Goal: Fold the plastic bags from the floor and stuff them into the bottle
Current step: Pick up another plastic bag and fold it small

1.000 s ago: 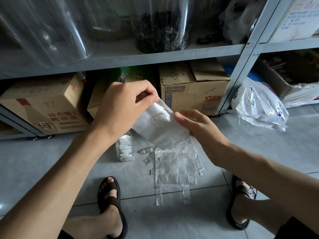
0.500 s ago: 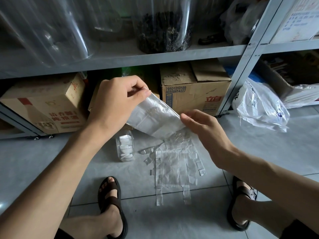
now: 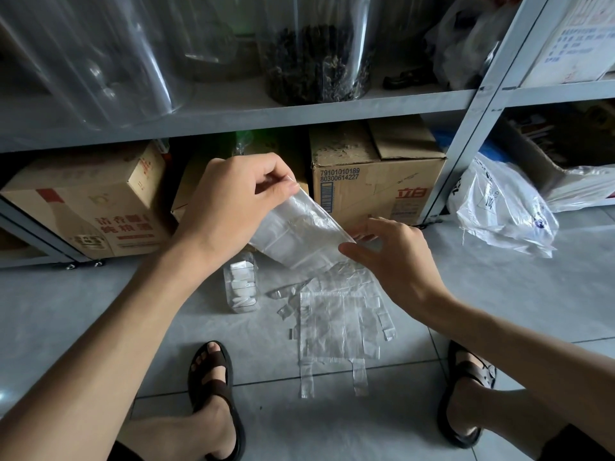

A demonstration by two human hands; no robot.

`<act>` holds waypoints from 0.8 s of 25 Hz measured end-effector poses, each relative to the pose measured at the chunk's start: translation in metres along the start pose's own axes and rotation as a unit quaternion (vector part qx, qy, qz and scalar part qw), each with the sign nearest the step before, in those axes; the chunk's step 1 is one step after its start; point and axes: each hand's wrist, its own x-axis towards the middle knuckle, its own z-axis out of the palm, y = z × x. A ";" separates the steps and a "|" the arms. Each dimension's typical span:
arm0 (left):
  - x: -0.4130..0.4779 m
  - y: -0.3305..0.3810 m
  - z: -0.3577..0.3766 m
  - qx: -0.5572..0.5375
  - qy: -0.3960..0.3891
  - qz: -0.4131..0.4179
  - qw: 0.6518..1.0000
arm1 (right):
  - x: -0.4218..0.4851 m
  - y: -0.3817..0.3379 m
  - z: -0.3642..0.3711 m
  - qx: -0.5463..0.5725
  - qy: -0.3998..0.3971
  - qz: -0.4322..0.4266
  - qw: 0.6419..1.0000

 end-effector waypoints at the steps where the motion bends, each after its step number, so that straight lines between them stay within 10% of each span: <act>1: 0.000 0.000 0.000 0.005 0.001 0.006 1.000 | 0.000 0.000 0.000 0.003 0.000 0.005 1.000; 10: 0.000 -0.003 0.000 0.061 -0.012 0.064 0.996 | 0.011 0.002 -0.007 -0.015 -0.143 0.000 0.990; 14: -0.003 0.004 0.005 0.046 -0.104 0.047 0.992 | 0.018 -0.012 -0.017 0.237 -0.257 0.010 0.937; 20: 0.000 0.007 0.009 0.023 -0.096 0.023 0.995 | 0.014 -0.030 -0.012 0.235 -0.173 -0.011 0.957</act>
